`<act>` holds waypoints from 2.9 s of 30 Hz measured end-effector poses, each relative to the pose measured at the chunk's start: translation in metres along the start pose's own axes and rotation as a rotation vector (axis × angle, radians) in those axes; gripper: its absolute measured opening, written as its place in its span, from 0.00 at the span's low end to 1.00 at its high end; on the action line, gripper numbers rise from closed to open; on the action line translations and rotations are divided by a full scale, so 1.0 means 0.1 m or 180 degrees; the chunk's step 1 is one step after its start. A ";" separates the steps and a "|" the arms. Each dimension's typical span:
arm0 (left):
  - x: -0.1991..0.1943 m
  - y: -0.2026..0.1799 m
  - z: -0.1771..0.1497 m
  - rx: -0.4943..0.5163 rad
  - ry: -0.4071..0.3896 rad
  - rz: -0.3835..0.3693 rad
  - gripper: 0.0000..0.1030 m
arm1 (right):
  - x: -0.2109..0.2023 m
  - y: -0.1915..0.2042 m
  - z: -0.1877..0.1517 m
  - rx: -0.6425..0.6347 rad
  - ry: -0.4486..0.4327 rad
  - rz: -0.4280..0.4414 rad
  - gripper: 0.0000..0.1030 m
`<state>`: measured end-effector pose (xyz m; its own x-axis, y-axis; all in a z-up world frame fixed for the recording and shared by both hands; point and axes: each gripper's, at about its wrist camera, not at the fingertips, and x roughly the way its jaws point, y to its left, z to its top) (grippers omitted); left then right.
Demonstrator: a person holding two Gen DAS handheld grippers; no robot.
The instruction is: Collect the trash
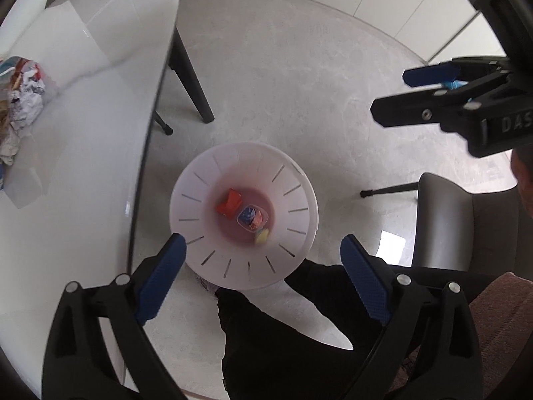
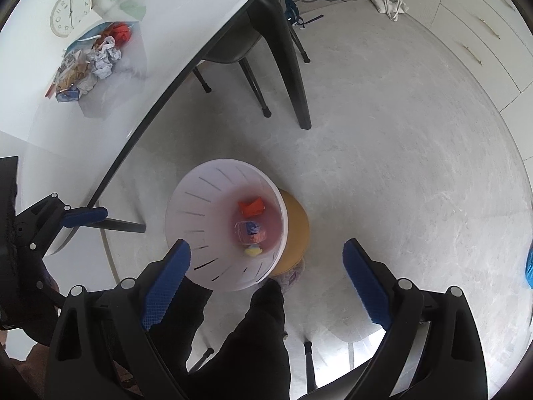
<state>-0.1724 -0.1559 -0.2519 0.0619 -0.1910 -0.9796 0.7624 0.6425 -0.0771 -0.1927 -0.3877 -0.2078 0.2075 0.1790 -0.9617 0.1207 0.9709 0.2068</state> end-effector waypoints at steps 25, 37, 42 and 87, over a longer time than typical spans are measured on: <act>-1.87 2.19 -0.13 -0.1729 -0.1058 0.1051 0.91 | -1.08 2.01 1.75 -0.0848 -0.1310 0.0593 0.97; -1.75 2.70 -0.23 -0.1747 -0.1050 0.0944 0.91 | -0.69 2.56 2.00 -0.1036 -0.1114 0.0479 0.97; -1.60 2.86 -0.40 -0.1706 -0.1020 0.0889 0.91 | -0.30 2.57 1.93 -0.1040 -0.0937 0.0454 0.97; -1.32 3.01 -0.50 -0.1663 -0.0987 0.0395 0.91 | -0.11 2.40 1.76 -0.0135 -0.0630 0.0238 0.64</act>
<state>0.0167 0.1005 -0.1551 0.3740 -0.2479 -0.8937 0.3261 0.9372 -0.1235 0.0044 -0.1845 -0.1155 0.4014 0.2202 -0.8890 0.0578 0.9626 0.2645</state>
